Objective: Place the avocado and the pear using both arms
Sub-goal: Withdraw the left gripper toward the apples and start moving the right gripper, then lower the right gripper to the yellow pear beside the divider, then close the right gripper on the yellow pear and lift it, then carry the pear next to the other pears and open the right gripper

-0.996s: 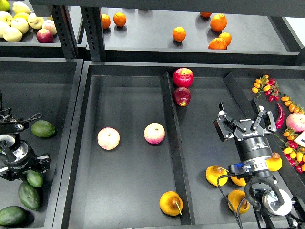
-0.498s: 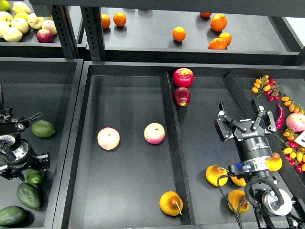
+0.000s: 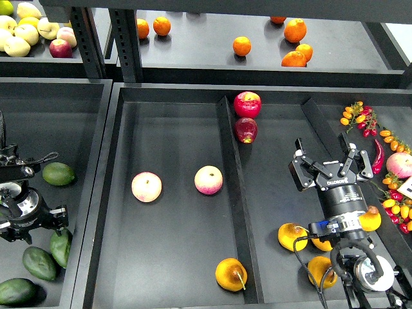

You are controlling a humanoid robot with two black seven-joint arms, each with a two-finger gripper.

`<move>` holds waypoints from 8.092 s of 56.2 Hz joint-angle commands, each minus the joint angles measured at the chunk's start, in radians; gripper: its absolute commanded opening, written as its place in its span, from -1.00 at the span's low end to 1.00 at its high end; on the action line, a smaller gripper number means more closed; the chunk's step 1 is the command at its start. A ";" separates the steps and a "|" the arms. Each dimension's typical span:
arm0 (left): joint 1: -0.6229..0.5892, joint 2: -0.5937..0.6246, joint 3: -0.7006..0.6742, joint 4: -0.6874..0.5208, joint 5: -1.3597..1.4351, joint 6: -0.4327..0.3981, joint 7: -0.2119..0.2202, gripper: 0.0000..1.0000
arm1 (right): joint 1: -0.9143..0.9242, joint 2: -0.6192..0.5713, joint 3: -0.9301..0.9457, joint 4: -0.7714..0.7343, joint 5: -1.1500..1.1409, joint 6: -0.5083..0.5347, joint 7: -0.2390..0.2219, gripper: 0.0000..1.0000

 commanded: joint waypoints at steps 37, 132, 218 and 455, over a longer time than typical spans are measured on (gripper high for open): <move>0.460 0.190 -1.114 -0.122 -0.051 0.000 0.000 0.97 | -0.031 0.000 -0.193 -0.007 -0.005 -0.008 -0.005 0.99; 1.163 -0.424 -2.019 -0.630 -0.328 0.000 0.000 0.98 | 0.277 -0.646 -0.907 -0.035 -0.067 0.003 -0.365 0.99; 1.172 -0.424 -1.989 -0.630 -0.328 0.000 0.000 0.98 | 0.277 -0.419 -0.916 -0.266 -0.144 -0.018 -0.365 0.93; 1.186 -0.424 -1.958 -0.630 -0.328 0.000 0.000 0.98 | 0.164 -0.497 -0.582 -0.285 -0.166 -0.119 -0.365 0.98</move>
